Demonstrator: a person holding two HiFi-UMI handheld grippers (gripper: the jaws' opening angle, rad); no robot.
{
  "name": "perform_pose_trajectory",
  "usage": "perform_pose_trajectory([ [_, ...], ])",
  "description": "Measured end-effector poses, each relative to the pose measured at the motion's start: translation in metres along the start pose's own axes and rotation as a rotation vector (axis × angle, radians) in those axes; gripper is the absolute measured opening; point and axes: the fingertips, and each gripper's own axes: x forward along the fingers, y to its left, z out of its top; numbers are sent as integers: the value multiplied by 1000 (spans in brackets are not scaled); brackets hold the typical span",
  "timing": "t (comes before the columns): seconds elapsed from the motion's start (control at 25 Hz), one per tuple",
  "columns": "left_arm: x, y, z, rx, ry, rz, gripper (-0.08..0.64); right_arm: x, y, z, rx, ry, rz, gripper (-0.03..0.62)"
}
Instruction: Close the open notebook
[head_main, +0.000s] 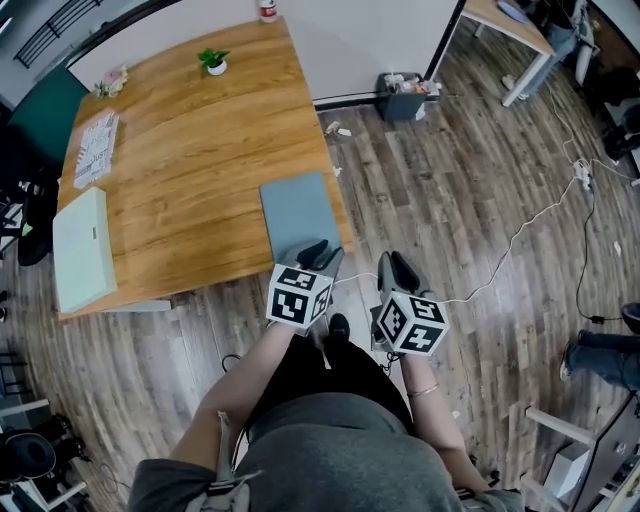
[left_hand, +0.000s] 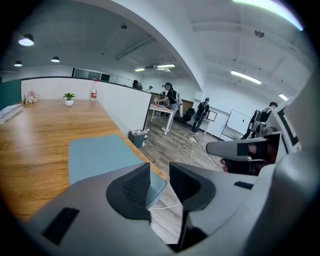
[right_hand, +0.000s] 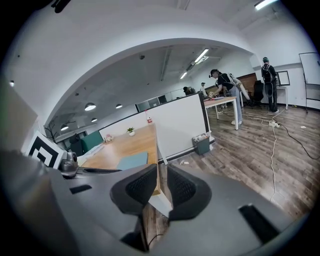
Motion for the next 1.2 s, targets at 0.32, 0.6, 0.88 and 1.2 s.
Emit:
perform_pose_trajectory([
  [0.32,-38,27,35,-5,-167,127,82,-9,21,30,-31,-80,66,43],
  [0.6,-77,53,61,-18,-287,223,46,-13,43,50,-63,-125,128,30],
  [0.88,-112,67,72,-14,-360,290,37,-14,62,59,-106,-138,159,8],
  [1.2,-144,84,70,-24,-400,347,37,-15,91,62,-131,-145,278,5],
])
